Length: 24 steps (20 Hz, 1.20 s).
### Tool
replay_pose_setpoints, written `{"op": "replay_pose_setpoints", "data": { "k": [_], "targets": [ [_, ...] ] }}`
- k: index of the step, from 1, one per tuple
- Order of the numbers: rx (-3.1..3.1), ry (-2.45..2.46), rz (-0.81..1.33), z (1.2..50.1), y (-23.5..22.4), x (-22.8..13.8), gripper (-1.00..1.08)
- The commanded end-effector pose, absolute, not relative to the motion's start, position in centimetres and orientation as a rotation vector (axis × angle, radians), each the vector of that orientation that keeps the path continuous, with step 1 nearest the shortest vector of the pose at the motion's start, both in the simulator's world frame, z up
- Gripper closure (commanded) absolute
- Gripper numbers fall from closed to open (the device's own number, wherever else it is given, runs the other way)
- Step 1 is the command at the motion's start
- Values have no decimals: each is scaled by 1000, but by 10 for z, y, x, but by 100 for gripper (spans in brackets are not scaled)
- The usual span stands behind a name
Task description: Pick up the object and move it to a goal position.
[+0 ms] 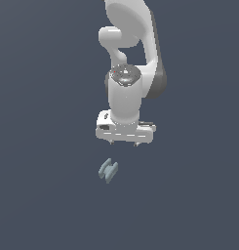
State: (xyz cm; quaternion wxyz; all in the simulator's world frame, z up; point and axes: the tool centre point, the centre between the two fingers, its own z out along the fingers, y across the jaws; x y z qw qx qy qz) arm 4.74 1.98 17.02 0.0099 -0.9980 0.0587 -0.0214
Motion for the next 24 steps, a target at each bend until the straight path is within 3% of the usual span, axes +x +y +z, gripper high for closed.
{"op": "replay_pose_setpoints", "data": {
  "k": [1, 12, 24],
  "targets": [
    [-3107, 299, -55, 162, 9, 58, -92],
    [-3036, 774, -12, 122, -36, 98, -92],
    [-3004, 920, 0, 108, -50, 108, -92]
  ]
}}
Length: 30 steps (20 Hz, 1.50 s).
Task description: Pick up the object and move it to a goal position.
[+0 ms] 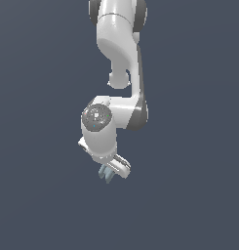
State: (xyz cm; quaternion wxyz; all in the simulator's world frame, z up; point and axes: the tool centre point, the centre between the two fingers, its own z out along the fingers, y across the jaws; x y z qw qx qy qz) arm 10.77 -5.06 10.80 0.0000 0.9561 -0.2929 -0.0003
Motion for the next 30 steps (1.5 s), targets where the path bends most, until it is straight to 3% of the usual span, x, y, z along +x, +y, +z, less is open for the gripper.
{"op": "replay_pose_setpoints", "data": {
  "k": [1, 12, 19, 20, 30],
  "targets": [
    [3004, -920, 0, 108, -50, 108, -92],
    [3002, -927, 0, 61, -51, 107, -92],
    [3002, -927, 0, 58, -51, 109, -92],
    [3002, -927, 0, 58, -51, 109, 108],
    [3002, -927, 0, 58, -51, 108, 108]
  ]
}}
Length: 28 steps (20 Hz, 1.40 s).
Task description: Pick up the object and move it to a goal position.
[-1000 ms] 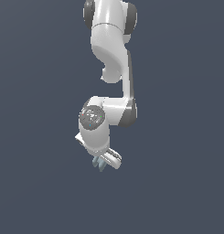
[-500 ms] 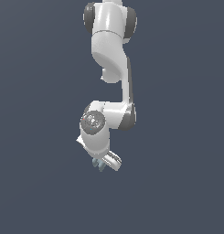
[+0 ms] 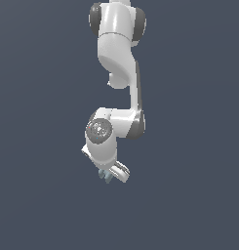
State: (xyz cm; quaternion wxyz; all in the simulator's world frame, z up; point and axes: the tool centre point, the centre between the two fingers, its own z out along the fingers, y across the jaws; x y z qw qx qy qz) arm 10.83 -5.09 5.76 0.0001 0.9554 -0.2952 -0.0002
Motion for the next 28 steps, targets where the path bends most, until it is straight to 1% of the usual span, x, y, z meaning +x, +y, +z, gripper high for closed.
{"op": "replay_pose_setpoints", "data": {
  "k": [1, 6, 11, 23, 28],
  "targets": [
    [3002, -927, 0, 58, -51, 108, 108],
    [3002, -927, 0, 58, -44, 105, 108],
    [3002, -927, 0, 59, -25, 96, 108],
    [3002, -926, 0, 65, 63, 54, 108],
    [3002, -926, 0, 66, 90, 42, 108]
  ]
}}
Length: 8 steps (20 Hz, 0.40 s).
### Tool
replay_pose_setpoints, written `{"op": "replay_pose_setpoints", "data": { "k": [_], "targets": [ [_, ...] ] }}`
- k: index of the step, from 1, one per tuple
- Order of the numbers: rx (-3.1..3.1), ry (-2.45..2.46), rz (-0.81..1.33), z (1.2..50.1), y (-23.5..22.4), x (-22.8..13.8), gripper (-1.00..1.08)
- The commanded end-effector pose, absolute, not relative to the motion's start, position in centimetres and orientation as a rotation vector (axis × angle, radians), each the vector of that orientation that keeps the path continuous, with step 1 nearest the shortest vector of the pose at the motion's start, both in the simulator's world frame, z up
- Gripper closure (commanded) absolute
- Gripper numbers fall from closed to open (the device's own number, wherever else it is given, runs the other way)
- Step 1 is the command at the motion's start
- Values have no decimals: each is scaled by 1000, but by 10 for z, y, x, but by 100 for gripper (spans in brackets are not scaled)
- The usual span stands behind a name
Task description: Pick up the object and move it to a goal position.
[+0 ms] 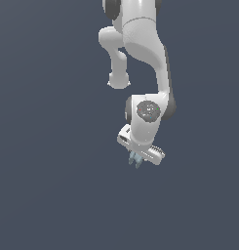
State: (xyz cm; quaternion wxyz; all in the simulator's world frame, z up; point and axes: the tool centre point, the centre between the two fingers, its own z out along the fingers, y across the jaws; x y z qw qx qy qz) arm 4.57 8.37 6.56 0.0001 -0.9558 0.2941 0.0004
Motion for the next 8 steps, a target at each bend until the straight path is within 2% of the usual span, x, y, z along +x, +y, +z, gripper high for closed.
{"op": "replay_pose_setpoints", "data": {
  "k": [1, 8],
  "targets": [
    [-3002, 926, 0, 66, 94, 41, 108],
    [-3002, 927, 0, 67, 97, 41, 108]
  ]
}}
